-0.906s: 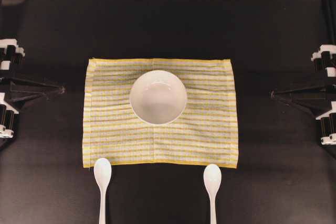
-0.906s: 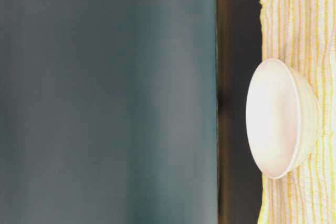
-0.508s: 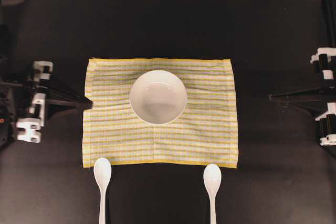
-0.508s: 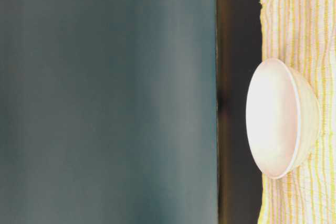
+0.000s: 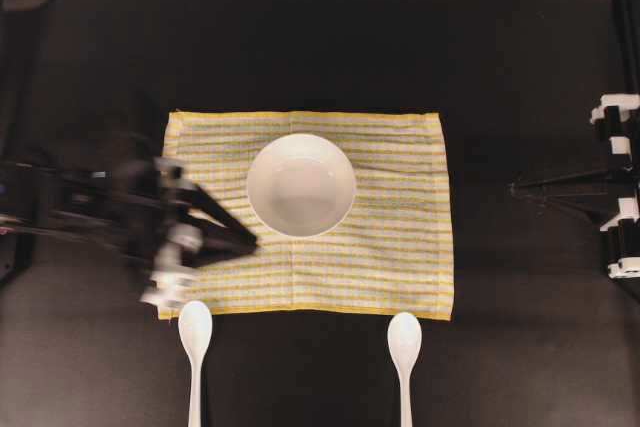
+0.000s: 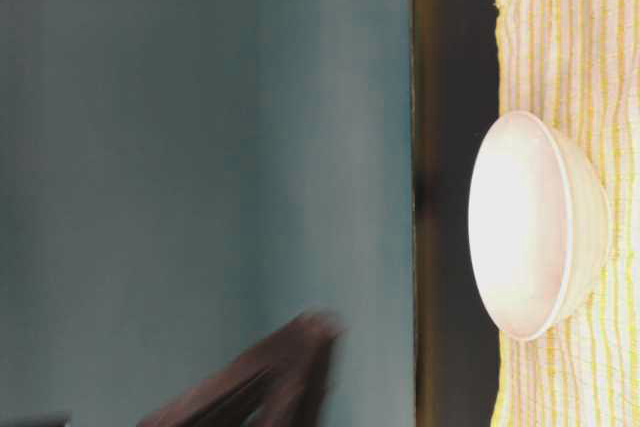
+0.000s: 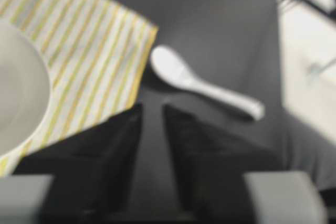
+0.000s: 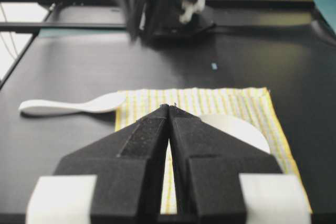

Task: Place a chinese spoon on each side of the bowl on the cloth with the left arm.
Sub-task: 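Move the left gripper across the cloth toward the right white spoon, then lower the left gripper and grasp the right spoon's bowl end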

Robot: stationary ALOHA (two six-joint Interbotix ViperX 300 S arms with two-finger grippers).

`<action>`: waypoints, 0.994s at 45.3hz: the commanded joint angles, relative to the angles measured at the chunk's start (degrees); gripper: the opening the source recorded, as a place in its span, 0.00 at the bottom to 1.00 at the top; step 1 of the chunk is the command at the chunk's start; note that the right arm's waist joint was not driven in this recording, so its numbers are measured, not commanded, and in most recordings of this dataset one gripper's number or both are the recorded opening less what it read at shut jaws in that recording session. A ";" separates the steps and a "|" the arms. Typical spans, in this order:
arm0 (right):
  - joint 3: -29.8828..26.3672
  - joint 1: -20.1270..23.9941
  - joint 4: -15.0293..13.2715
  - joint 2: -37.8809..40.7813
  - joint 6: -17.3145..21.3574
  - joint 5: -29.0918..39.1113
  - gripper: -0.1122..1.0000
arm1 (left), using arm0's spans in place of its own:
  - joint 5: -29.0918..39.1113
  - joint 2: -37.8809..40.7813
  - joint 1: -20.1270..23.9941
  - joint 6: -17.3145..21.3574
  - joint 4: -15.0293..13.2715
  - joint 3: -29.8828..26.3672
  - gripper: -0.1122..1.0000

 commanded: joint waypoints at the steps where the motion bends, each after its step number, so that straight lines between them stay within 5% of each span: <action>1: -0.53 0.00 0.09 0.18 0.00 -0.26 0.11 | 9.32 6.59 -0.44 0.26 0.18 -8.00 0.42; 5: -0.53 0.00 0.09 0.18 0.00 -0.18 0.11 | 17.49 11.87 -0.62 0.35 0.18 -14.59 0.67; 10: -0.53 0.00 0.09 0.09 0.00 0.26 0.11 | 21.53 16.26 -0.70 0.26 0.18 -19.78 0.87; 45: -0.44 0.00 0.09 -0.09 -0.26 0.26 0.11 | 9.58 35.95 -3.60 0.97 0.26 -32.96 0.85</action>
